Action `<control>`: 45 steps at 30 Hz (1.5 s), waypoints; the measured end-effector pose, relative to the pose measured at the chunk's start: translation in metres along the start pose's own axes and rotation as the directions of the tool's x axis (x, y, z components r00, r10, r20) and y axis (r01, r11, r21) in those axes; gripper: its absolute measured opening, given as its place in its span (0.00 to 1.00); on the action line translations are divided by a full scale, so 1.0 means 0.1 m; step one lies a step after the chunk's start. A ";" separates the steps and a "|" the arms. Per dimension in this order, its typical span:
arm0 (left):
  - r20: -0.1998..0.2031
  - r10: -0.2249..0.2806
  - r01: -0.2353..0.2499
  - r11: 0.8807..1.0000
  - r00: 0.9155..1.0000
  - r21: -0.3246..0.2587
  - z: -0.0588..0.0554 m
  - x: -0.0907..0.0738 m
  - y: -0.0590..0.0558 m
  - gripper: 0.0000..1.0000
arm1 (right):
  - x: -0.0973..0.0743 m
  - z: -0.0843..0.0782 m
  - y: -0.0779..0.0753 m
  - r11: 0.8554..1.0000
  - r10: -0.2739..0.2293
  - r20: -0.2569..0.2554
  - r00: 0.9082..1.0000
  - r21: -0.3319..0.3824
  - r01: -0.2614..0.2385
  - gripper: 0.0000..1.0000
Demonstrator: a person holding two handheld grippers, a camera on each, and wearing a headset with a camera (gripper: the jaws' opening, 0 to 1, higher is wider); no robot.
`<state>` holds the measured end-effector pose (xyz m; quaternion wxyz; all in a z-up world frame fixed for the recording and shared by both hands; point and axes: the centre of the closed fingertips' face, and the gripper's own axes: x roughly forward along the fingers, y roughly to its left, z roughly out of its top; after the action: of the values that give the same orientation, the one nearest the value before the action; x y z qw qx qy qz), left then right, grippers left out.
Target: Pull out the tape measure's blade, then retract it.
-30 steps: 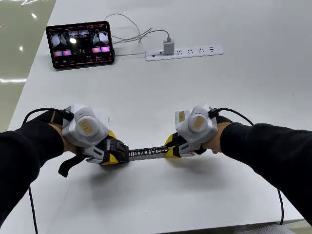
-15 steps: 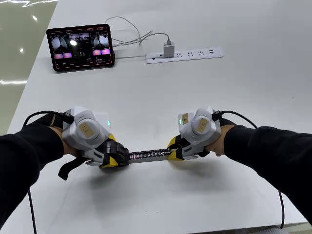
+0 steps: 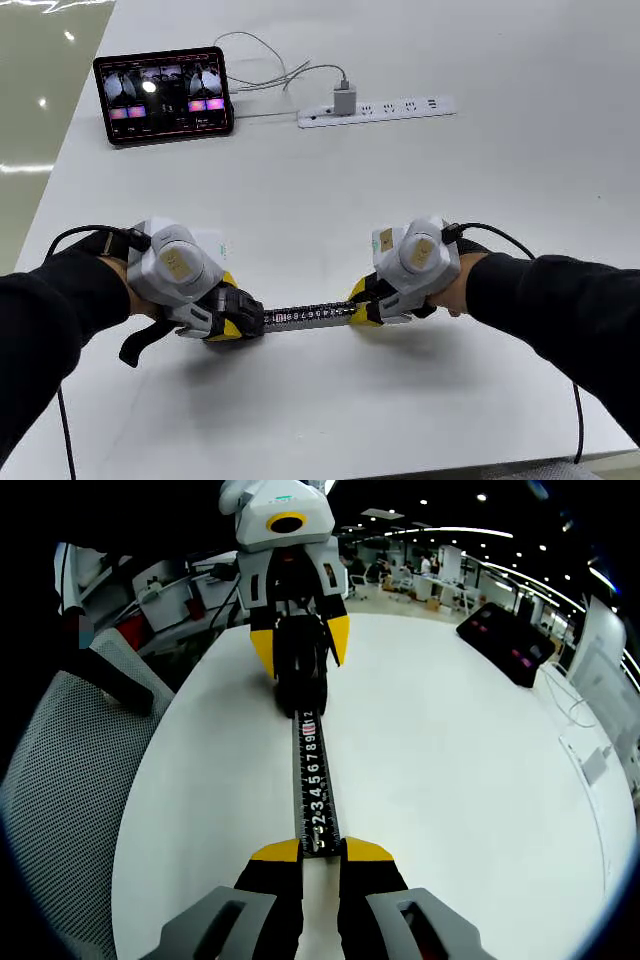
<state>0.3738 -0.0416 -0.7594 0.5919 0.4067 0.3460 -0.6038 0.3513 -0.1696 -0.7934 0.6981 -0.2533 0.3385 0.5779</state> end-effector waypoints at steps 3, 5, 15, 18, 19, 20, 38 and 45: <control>0.000 -0.001 0.001 1.000 1.000 0.000 0.00 0.00 0.00 0.30 | -0.01 -0.02 -0.01 1.000 0.000 0.000 1.000 0.003 0.000 0.08; 0.001 0.000 0.000 1.000 1.000 0.000 0.00 0.00 0.00 0.30 | -0.02 -0.03 -0.01 1.000 0.000 0.000 1.000 0.004 0.000 0.08; 0.001 0.000 0.000 1.000 1.000 0.000 0.01 -0.01 -0.01 0.30 | -0.07 -0.08 -0.01 1.000 -0.003 0.000 1.000 0.010 0.003 0.08; 0.000 0.000 0.000 1.000 1.000 0.000 0.02 -0.01 -0.01 0.30 | -0.09 -0.10 -0.01 1.000 -0.005 0.000 1.000 0.014 0.005 0.08; 0.000 0.000 0.000 1.000 1.000 0.000 0.02 -0.01 -0.01 0.30 | -0.09 -0.10 -0.01 1.000 -0.006 0.000 1.000 0.014 0.006 0.08; 0.000 0.000 0.000 1.000 1.000 0.000 0.02 -0.01 -0.01 0.30 | -0.10 -0.11 -0.01 1.000 -0.007 0.000 1.000 0.014 0.007 0.08; 0.002 0.003 -0.003 1.000 1.000 -0.001 0.02 -0.01 0.00 0.30 | -0.15 -0.17 -0.01 1.000 -0.009 0.003 1.000 0.022 0.009 0.08; 0.002 0.004 -0.004 1.000 1.000 -0.002 0.02 -0.01 0.00 0.30 | -0.17 -0.20 -0.02 0.999 -0.012 0.003 1.000 0.031 0.012 0.08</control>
<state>0.3739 -0.0427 -0.7579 0.5938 0.4061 0.3450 -0.6029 0.3479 -0.1963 -0.7933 0.7058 -0.2438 0.3447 0.5688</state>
